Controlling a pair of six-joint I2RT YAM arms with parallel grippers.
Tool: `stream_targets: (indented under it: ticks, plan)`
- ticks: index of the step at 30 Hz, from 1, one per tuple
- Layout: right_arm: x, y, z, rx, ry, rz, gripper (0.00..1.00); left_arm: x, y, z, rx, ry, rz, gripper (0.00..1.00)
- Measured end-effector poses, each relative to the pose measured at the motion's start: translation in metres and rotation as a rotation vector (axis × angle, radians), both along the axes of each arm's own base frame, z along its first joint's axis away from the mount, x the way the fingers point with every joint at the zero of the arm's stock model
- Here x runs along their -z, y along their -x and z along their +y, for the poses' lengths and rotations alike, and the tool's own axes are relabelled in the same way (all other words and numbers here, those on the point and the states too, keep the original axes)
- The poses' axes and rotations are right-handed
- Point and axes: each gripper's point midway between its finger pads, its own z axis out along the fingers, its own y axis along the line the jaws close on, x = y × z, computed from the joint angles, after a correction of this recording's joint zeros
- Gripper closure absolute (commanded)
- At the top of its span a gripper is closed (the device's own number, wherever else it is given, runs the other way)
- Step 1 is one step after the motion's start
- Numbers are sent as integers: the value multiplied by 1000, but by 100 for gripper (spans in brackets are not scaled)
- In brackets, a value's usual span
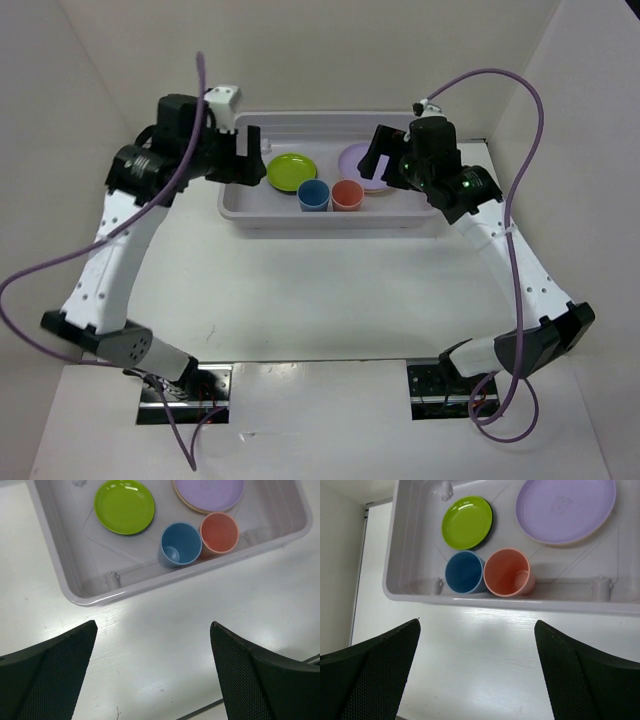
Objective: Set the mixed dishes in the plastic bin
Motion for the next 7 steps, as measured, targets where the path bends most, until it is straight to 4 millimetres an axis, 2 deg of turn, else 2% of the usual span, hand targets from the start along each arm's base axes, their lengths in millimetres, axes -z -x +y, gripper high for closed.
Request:
stream_targets:
  ticks: [1,4,7]
  plan:
    - [6,2,0,-1,-2,13,0,-8,11,7,-7,10,-25,0]
    - [13,6,3,-19,-10,31,0,-19,25,21,-35,23,-77,0]
    - [10,10,6,-41,-24,24,0,-8,26,28,-56,8,-63,0]
